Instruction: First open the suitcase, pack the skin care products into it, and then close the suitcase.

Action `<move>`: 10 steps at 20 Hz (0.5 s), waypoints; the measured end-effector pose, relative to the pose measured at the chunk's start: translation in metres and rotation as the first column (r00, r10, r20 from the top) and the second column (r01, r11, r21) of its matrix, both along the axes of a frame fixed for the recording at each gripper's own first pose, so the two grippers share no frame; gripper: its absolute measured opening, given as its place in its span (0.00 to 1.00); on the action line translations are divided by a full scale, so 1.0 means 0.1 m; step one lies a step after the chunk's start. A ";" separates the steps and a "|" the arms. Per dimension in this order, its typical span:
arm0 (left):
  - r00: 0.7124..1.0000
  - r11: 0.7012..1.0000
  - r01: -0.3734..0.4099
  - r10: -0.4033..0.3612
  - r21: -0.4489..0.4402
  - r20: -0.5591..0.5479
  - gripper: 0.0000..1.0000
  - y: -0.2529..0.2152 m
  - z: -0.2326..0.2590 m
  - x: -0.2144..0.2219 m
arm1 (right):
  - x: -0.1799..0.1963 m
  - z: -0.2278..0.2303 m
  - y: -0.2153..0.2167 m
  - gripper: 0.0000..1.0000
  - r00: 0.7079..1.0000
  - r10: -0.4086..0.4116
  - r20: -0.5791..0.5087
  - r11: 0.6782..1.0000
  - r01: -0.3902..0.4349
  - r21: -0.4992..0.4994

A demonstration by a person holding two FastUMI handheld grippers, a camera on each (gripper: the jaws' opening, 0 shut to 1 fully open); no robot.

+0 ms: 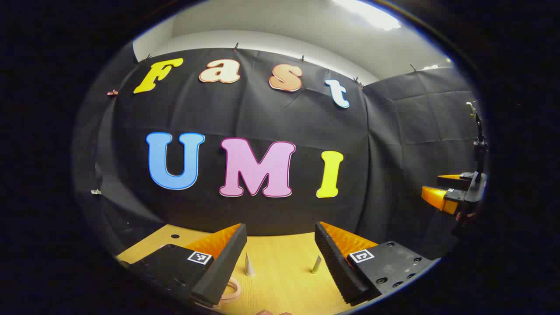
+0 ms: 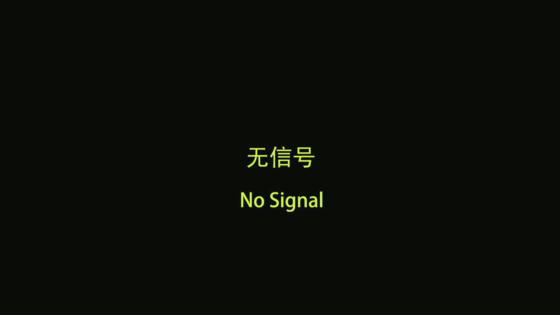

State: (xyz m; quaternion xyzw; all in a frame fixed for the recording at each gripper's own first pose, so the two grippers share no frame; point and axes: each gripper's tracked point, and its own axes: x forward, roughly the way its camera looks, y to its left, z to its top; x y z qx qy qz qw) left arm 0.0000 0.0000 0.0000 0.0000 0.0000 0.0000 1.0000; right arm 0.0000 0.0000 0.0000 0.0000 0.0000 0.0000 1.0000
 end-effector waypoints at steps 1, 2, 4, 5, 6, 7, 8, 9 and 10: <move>1.000 1.000 -0.024 0.024 -0.001 -0.010 0.98 0.12 -0.04 0.01 | 0.02 0.07 0.08 0.96 1.000 0.017 0.002 1.000 -0.017 0.016; 0.999 0.999 -0.040 0.041 0.001 -0.017 0.98 0.22 -0.05 0.00 | 0.03 0.14 0.14 0.96 0.999 0.037 0.009 0.999 -0.037 0.032; 0.998 0.998 -0.067 0.067 0.001 -0.021 0.96 0.36 -0.06 -0.05 | 0.07 0.27 0.21 0.96 0.998 0.053 0.031 0.997 -0.054 0.052; 0.997 0.997 -0.075 0.074 -0.005 -0.018 0.96 0.40 -0.05 -0.08 | 0.08 0.34 0.25 0.96 0.997 0.056 0.048 0.997 -0.059 0.056; 0.997 0.997 -0.081 0.081 -0.010 -0.013 0.96 0.43 -0.02 -0.11 | 0.08 0.40 0.28 0.96 0.996 0.060 0.066 0.996 -0.063 0.055; 0.996 0.996 -0.086 0.086 -0.010 -0.001 0.96 0.46 0.01 -0.15 | 0.09 0.44 0.32 0.96 0.995 0.066 0.078 0.996 -0.071 0.052; 0.996 0.996 -0.087 0.087 -0.002 0.012 0.96 0.47 0.06 -0.19 | 0.12 0.43 0.38 0.96 0.994 0.077 0.079 0.996 -0.081 0.047; 0.996 0.996 -0.079 0.077 0.040 0.040 0.96 0.45 0.13 -0.23 | 0.14 0.41 0.51 0.96 0.992 0.101 0.070 0.993 -0.105 0.052; 0.996 0.996 -0.076 0.073 0.057 0.045 0.96 0.45 0.17 -0.24 | 0.14 0.43 0.58 0.94 0.991 0.110 0.071 0.991 -0.115 0.062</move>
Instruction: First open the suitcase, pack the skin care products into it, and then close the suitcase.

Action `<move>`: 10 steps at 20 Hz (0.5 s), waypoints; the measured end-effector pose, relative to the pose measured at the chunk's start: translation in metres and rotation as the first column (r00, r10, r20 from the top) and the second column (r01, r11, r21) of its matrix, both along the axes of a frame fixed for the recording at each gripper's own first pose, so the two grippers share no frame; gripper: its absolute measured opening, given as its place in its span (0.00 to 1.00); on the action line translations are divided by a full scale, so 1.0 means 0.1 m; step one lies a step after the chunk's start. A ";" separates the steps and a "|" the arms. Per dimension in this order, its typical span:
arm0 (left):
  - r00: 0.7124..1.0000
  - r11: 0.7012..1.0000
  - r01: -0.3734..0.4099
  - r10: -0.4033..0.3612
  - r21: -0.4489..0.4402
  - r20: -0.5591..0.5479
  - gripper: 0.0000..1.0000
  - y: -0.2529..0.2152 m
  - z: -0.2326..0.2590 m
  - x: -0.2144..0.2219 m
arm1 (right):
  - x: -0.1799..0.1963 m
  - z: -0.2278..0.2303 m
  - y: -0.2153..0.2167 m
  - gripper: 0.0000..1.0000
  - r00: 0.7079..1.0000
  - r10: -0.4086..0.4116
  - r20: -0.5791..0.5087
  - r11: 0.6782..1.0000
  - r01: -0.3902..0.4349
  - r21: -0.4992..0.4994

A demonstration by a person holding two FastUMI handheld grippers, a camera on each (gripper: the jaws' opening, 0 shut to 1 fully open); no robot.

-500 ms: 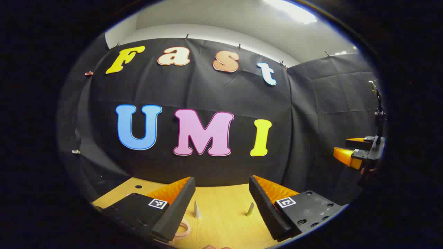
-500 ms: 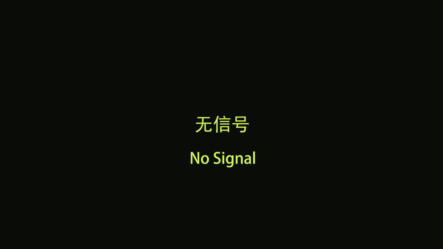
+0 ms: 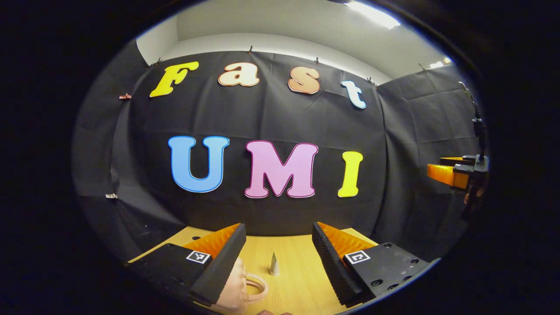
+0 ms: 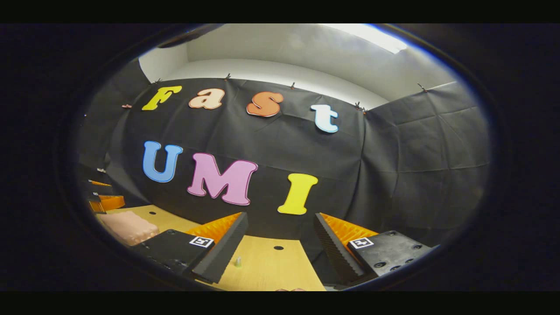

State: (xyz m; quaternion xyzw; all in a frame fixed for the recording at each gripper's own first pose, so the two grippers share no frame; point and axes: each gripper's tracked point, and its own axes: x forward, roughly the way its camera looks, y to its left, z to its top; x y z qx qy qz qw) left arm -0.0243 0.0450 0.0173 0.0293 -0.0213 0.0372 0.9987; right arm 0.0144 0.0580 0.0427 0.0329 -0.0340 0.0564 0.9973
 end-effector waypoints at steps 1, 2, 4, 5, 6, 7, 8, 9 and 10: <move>1.000 1.000 0.002 -0.002 0.012 0.006 0.95 0.01 0.04 -0.01 | 0.02 0.00 0.06 0.95 1.000 0.007 -0.004 1.000 -0.007 0.007; 1.000 1.000 0.002 -0.002 0.014 0.012 0.95 0.03 0.09 -0.04 | 0.02 -0.01 0.12 0.96 1.000 0.017 -0.009 1.000 -0.017 0.013; 1.000 1.000 0.003 -0.003 0.005 0.029 0.95 0.06 0.14 -0.05 | 0.04 0.03 0.25 0.94 0.999 0.036 -0.006 0.999 -0.036 0.022; 1.000 1.000 0.003 -0.003 0.000 0.029 0.95 0.09 0.14 -0.05 | 0.06 0.04 0.29 0.94 0.999 0.042 -0.003 0.999 -0.042 0.023; 1.000 1.000 0.004 -0.004 -0.003 0.021 0.95 0.11 0.11 -0.05 | 0.07 0.05 0.34 0.94 0.999 0.047 -0.002 0.999 -0.046 0.023; 1.000 1.000 0.003 -0.003 -0.006 0.011 0.95 0.13 0.05 -0.07 | 0.07 0.05 0.37 0.99 0.999 0.050 0.000 0.998 -0.050 0.025; 1.000 1.000 0.004 -0.004 -0.012 -0.001 0.95 0.15 0.02 -0.08 | 0.06 0.06 0.41 0.99 0.999 0.054 0.001 0.998 -0.054 0.027; 1.000 1.000 0.006 -0.006 -0.019 -0.012 0.95 0.16 -0.01 -0.11 | 0.06 0.07 0.46 0.94 0.998 0.058 0.001 0.998 -0.058 0.026; 1.000 1.000 0.007 -0.008 -0.025 -0.023 0.95 0.16 -0.05 -0.10 | 0.06 0.07 0.49 0.94 0.998 0.060 0.000 0.998 -0.060 0.022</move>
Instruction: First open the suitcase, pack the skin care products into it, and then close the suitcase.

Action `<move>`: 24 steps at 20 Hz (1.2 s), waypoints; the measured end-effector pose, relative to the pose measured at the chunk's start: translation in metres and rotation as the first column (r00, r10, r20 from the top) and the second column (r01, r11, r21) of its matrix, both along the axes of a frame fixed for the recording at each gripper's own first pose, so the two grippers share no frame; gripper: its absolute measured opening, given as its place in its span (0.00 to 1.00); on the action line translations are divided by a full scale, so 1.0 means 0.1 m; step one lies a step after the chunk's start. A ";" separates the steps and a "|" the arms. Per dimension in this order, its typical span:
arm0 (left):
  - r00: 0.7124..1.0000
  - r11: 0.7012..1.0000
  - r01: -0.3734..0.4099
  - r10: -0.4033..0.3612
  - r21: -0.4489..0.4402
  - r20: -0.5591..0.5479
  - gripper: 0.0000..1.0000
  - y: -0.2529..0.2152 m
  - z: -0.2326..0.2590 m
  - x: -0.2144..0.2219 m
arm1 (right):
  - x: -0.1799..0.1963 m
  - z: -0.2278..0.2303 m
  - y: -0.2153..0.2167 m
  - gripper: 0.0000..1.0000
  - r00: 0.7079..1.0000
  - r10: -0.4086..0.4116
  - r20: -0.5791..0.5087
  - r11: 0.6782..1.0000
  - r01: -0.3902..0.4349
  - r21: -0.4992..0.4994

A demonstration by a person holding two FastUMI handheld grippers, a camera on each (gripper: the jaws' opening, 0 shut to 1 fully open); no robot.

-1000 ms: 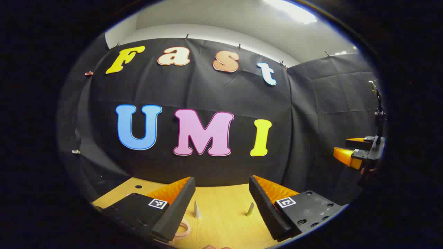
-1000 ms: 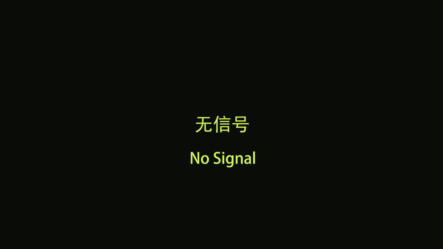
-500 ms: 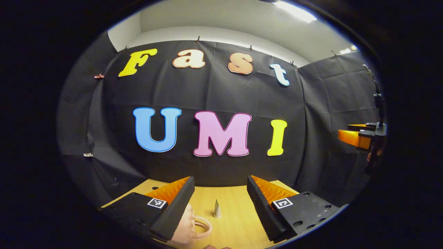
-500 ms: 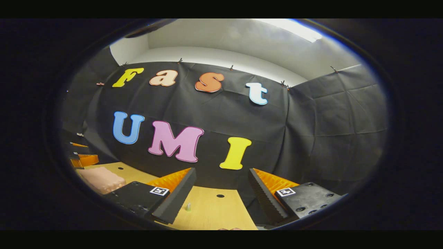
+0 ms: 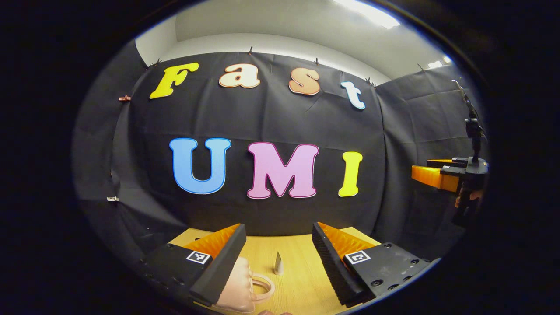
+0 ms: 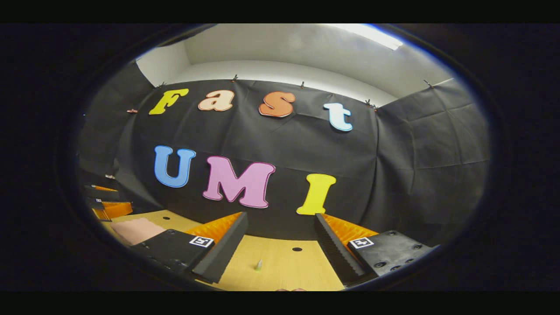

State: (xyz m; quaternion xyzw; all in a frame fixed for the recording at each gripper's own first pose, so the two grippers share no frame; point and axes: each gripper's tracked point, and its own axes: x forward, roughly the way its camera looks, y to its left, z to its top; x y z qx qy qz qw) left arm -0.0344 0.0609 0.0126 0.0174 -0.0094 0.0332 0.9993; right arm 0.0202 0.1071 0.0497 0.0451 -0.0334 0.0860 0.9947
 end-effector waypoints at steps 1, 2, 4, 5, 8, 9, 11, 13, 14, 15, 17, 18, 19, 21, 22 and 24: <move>1.000 1.000 0.003 -0.003 -0.005 -0.008 0.95 0.00 -0.01 0.00 | -0.02 0.01 0.02 0.96 1.000 0.000 0.002 1.000 0.000 -0.004; 1.000 1.000 0.005 -0.005 -0.009 -0.018 0.95 0.01 -0.05 0.00 | -0.04 0.01 0.04 0.96 1.000 0.001 0.003 1.000 -0.001 -0.008; 0.999 1.000 0.016 -0.016 -0.020 -0.036 0.95 0.04 -0.15 -0.06 | -0.06 0.01 0.07 0.99 1.000 -0.005 -0.001 1.000 0.005 -0.012; 0.999 0.999 0.023 -0.024 -0.026 -0.042 0.95 0.04 -0.18 -0.07 | -0.07 0.02 0.08 0.96 1.000 -0.008 0.000 1.000 0.008 -0.013; 0.997 0.998 0.043 -0.046 -0.037 -0.063 0.96 0.03 -0.25 -0.05 | -0.11 0.04 0.11 0.96 1.000 -0.018 0.002 1.000 0.018 -0.011; 0.996 0.998 0.053 -0.056 -0.042 -0.076 0.95 0.02 -0.33 -0.04 | -0.11 0.05 0.11 0.99 1.000 -0.022 0.006 1.000 0.022 -0.010; 0.989 0.996 0.070 -0.077 -0.055 -0.126 0.95 -0.02 -0.53 0.01 | -0.12 0.08 0.13 0.96 1.000 -0.025 0.015 1.000 0.025 -0.010; 0.978 0.993 0.080 -0.094 -0.082 -0.185 0.96 -0.04 -0.76 0.09 | -0.08 0.09 0.14 0.94 1.000 -0.021 0.020 1.000 0.022 -0.009; 0.971 0.992 0.075 -0.096 -0.101 -0.219 0.96 -0.03 -0.90 0.13 | -0.07 0.11 0.14 0.96 1.000 -0.019 0.025 1.000 0.019 -0.008; 0.964 0.990 0.068 -0.098 -0.125 -0.248 0.95 -0.02 -1.04 0.19 | -0.05 0.13 0.13 0.94 0.999 -0.018 0.032 1.000 0.019 -0.008; 0.939 0.985 0.037 -0.091 -0.167 -0.331 0.96 0.01 -1.35 0.31 | 0.03 0.13 0.11 0.94 0.999 -0.016 0.038 1.000 0.016 -0.009; 0.925 0.984 0.014 -0.080 -0.177 -0.370 0.96 0.04 -1.49 0.39 | 0.07 0.11 0.10 0.94 0.999 -0.013 0.037 1.000 0.013 -0.008; 0.909 0.983 -0.008 -0.069 -0.183 -0.411 0.96 0.07 -1.64 0.48 | 0.12 0.07 0.08 0.94 0.999 -0.012 0.035 1.000 0.012 -0.008; 0.870 0.980 -0.048 -0.054 -0.194 -0.489 0.96 0.10 -1.92 0.67 | 0.22 -0.01 0.04 0.96 1.000 -0.007 0.023 1.000 0.008 -0.006; 0.855 0.978 -0.063 -0.049 -0.197 -0.516 0.96 0.12 -2.03 0.79 | 0.28 -0.06 0.00 0.96 1.000 -0.005 0.015 1.000 0.006 -0.009; 0.815 0.975 -0.103 -0.030 -0.196 -0.578 0.96 0.16 -2.29 0.98 | 0.46 -0.17 -0.09 0.96 1.000 -0.008 0.004 1.000 0.008 -0.009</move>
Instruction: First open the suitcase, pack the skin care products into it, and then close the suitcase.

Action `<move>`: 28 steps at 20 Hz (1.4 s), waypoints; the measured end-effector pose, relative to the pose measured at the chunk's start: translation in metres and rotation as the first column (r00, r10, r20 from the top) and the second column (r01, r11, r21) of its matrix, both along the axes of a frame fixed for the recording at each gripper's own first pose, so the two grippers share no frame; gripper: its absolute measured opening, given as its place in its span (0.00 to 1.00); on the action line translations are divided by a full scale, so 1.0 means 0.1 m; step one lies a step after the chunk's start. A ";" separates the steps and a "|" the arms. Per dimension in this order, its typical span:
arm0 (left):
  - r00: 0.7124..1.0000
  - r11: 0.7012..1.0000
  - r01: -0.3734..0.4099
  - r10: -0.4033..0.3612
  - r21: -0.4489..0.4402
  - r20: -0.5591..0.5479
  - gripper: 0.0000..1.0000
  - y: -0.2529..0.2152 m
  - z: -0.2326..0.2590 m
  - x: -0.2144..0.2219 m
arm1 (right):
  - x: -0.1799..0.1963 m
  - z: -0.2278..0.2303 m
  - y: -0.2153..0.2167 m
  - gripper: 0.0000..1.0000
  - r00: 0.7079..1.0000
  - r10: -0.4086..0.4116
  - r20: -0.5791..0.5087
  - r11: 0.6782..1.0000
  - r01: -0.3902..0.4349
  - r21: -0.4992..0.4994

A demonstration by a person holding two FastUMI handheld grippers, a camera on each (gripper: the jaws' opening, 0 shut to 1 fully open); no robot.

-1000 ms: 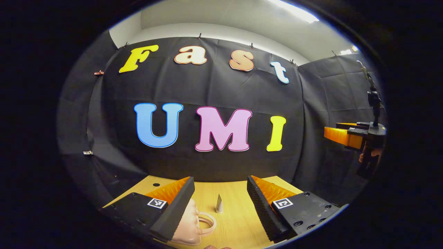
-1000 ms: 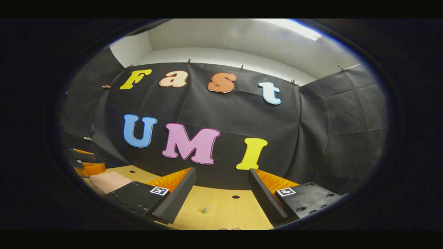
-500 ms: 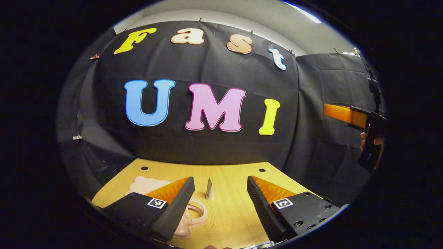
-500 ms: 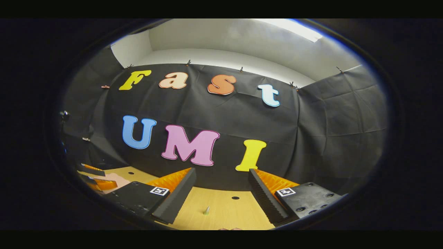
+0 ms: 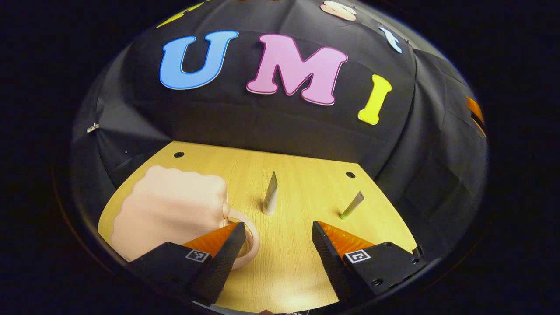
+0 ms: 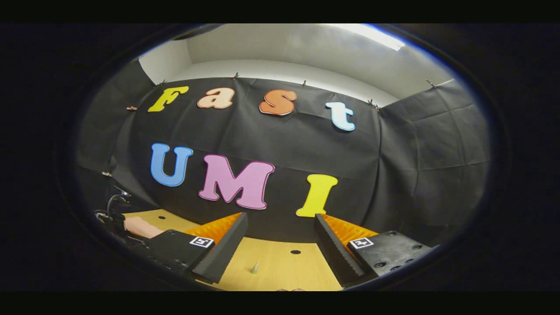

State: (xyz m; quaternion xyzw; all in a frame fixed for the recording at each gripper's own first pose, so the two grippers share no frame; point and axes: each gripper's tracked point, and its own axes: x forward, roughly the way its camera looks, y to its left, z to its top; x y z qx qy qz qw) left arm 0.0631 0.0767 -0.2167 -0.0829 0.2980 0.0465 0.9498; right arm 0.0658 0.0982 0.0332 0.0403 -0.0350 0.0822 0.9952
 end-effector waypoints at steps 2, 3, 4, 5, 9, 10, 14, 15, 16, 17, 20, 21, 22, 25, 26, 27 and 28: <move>0.996 0.999 -0.031 0.030 -0.013 -0.081 0.96 0.04 -0.27 0.14 | 0.19 -0.11 -0.08 0.96 1.000 -0.005 -0.021 1.000 0.006 0.017; 0.992 0.999 -0.050 0.047 -0.023 -0.119 0.96 0.06 -0.39 0.22 | 0.27 -0.18 -0.12 0.96 0.999 -0.004 -0.038 0.999 0.005 0.032; 0.986 0.997 -0.071 0.065 -0.030 -0.154 0.92 0.09 -0.50 0.28 | 0.34 -0.23 -0.16 0.96 0.999 -0.002 -0.045 0.999 0.004 0.040; 0.979 0.995 -0.093 0.086 -0.032 -0.187 0.97 0.13 -0.63 0.32 | 0.42 -0.29 -0.22 0.94 0.999 -0.007 -0.053 0.999 0.009 0.041; 0.957 0.991 -0.126 0.107 -0.053 -0.270 0.91 0.25 -0.96 0.52 | 0.66 -0.68 -0.42 0.96 0.993 -0.012 -0.119 1.000 0.015 0.024; 0.954 0.989 -0.132 0.109 -0.063 -0.279 0.89 0.27 -1.02 0.58 | 0.71 -0.75 -0.47 0.94 0.991 -0.012 -0.135 0.999 0.016 0.034; 0.922 0.970 -0.223 0.179 -0.094 -0.342 0.43 0.50 -1.21 0.56 | 0.90 -0.94 -0.64 0.99 0.986 -0.018 -0.167 0.997 0.030 0.070; 0.916 0.958 -0.257 0.199 -0.128 -0.350 0.26 0.49 -1.24 0.55 | 0.94 -0.98 -0.68 0.99 0.984 -0.019 -0.175 0.997 0.033 0.075; 0.908 0.948 -0.275 0.203 -0.157 -0.368 0.19 0.48 -1.21 0.54 | 0.97 -1.03 -0.70 0.99 0.983 -0.017 -0.183 0.996 0.032 0.081; 0.901 0.947 -0.279 0.200 -0.161 -0.385 0.18 0.48 -1.18 0.50 | 1.00 -1.07 -0.72 0.96 0.981 -0.015 -0.191 0.996 0.033 0.088; 0.898 0.960 -0.257 0.193 -0.115 -0.395 0.12 0.57 -0.85 0.54 | 1.12 -1.18 -0.70 0.99 0.977 0.005 -0.215 0.992 0.022 0.123; 0.902 0.960 -0.251 0.187 -0.121 -0.389 0.12 0.60 -0.65 0.53 | 1.16 -1.20 -0.66 0.96 0.976 0.016 -0.219 0.991 0.015 0.137; 0.913 0.960 -0.245 0.181 -0.137 -0.365 0.12 0.64 -0.41 0.53 | 1.21 -1.20 -0.61 0.96 0.976 0.029 -0.218 0.989 0.003 0.148; 0.948 0.976 -0.205 0.178 -0.078 -0.266 0.12 1.06 0.38 0.44 | 1.35 -1.19 -0.38 0.96 0.974 0.076 -0.214 0.988 -0.045 0.148; 0.954 0.978 -0.203 0.185 -0.054 -0.236 0.12 1.26 0.64 0.39 | 1.38 -1.14 -0.29 0.98 0.975 0.088 -0.205 0.987 -0.057 0.149; 0.956 0.976 -0.214 0.200 -0.046 -0.215 0.12 1.46 0.85 0.32 | 1.40 -1.05 -0.21 0.99 0.977 0.096 -0.192 0.985 -0.066 0.158; 0.954 0.969 -0.239 0.224 -0.059 -0.198 0.11 1.69 1.01 0.27 | 1.41 -0.96 -0.11 0.99 0.978 0.105 -0.179 0.983 -0.075 0.168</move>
